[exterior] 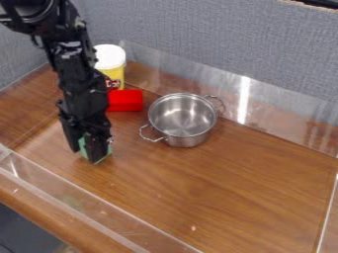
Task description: Put green object to the right side of the table
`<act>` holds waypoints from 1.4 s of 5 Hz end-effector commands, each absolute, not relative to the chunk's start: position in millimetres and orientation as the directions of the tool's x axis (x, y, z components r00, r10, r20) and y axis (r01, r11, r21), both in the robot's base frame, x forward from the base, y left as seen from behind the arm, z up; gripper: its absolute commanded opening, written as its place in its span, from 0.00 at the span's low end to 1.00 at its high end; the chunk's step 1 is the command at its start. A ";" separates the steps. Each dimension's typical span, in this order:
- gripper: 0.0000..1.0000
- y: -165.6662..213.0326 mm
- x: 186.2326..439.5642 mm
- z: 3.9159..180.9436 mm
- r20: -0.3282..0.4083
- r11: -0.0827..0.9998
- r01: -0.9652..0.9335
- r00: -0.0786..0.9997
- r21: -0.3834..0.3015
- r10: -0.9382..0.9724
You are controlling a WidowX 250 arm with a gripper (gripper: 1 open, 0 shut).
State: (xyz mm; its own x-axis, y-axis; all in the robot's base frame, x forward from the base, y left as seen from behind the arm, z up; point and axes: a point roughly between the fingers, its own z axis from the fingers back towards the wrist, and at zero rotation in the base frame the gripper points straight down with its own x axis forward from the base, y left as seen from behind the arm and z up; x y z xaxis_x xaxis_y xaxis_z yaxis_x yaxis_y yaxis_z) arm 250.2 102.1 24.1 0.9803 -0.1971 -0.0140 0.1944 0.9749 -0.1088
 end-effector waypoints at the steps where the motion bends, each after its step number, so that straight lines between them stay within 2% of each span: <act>1: 0.00 105.2 253.5 48.8 0.051 0.976 0.204 0.978 -0.073 -0.201; 2: 0.00 105.1 252.1 58.8 0.068 0.976 0.207 0.977 -0.070 -0.202; 3: 0.00 88.1 249.5 74.7 0.102 0.968 0.240 0.967 -0.065 -0.233; 4: 0.00 57.3 244.6 94.8 0.141 0.952 0.297 0.948 -0.068 -0.285; 5: 0.00 14.4 244.0 100.5 0.158 0.917 0.389 0.914 -0.088 -0.373; 6: 0.00 -25.0 244.7 92.6 0.161 0.878 0.467 0.879 -0.106 -0.449; 7: 0.00 -63.0 240.8 76.3 0.139 0.838 0.532 0.845 -0.123 -0.516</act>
State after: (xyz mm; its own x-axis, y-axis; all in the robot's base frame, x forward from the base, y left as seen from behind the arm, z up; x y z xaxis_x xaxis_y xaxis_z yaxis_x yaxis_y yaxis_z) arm 237.1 -64.1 69.4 0.8423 -0.5266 0.1146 0.5385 0.8315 -0.1368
